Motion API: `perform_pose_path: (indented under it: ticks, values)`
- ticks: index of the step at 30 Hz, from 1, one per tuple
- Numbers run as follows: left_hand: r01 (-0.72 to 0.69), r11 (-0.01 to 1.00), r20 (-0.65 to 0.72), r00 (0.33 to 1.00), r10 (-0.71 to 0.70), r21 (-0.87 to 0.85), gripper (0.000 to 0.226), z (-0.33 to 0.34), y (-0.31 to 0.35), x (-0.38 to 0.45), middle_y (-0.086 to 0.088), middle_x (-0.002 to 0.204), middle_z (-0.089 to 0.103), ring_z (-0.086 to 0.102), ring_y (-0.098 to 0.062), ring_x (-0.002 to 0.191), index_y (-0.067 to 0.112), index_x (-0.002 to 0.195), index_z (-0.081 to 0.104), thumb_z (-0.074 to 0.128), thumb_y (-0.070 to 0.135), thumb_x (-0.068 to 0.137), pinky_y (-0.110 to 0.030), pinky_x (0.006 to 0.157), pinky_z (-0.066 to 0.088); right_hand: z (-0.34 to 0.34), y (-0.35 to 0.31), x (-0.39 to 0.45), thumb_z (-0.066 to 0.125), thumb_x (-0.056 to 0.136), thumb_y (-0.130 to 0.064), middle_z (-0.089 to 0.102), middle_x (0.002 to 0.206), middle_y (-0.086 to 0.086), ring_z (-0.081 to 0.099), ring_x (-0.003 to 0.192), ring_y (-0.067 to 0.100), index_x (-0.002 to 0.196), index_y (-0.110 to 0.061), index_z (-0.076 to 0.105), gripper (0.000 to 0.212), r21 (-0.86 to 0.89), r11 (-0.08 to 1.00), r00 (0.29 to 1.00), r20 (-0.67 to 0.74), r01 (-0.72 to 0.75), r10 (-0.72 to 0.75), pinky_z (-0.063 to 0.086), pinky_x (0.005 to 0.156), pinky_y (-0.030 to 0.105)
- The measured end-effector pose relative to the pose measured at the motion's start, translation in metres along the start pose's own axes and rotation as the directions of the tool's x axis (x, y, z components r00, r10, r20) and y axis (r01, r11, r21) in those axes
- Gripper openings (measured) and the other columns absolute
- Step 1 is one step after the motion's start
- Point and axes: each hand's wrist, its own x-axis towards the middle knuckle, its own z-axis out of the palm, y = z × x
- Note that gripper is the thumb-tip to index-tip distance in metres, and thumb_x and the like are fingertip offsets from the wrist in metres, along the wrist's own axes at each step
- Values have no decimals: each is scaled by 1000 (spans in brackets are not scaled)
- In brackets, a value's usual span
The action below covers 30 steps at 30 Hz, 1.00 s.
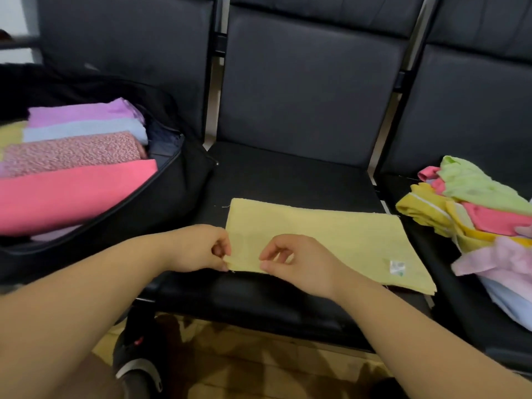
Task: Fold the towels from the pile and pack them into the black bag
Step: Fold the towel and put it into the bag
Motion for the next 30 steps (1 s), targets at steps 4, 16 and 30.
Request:
perform_pose_path:
  ticks: [4, 16, 30]
  values:
    - [-75, 992, -28, 997, 78, 102, 17, -2, -1, -3, 15, 88, 51, 53, -7, 88, 29, 100, 60, 66, 37, 87, -22, 82, 44, 17, -13, 17, 69, 83, -44, 53, 91, -21, 52, 86, 1, 100, -36, 60, 21, -98, 995, 999, 42, 16, -12, 41, 74, 13]
    - [-4, 999, 309, 951, 14, -32, 18, -35, -2, -13, 5, 76, 52, 48, -9, 71, 24, 82, 57, 51, 33, 96, -20, 65, 42, 42, -35, 35, 60, 87, -50, 51, 74, -16, 48, 68, 3, 82, -34, 49, 20, -158, 980, 989, 107, 117, -101, 35, 58, 18]
    - [22, 1000, 238, 971, -17, -20, 37, -54, 6, -12, 2, 101, 71, 64, -14, 94, 19, 103, 67, 83, 28, 71, -24, 89, 46, -45, -12, -17, 77, 64, -50, 71, 97, 5, 69, 88, 21, 100, -5, 62, 60, 623, 773, 990, 131, -120, 48, 54, 72, 28]
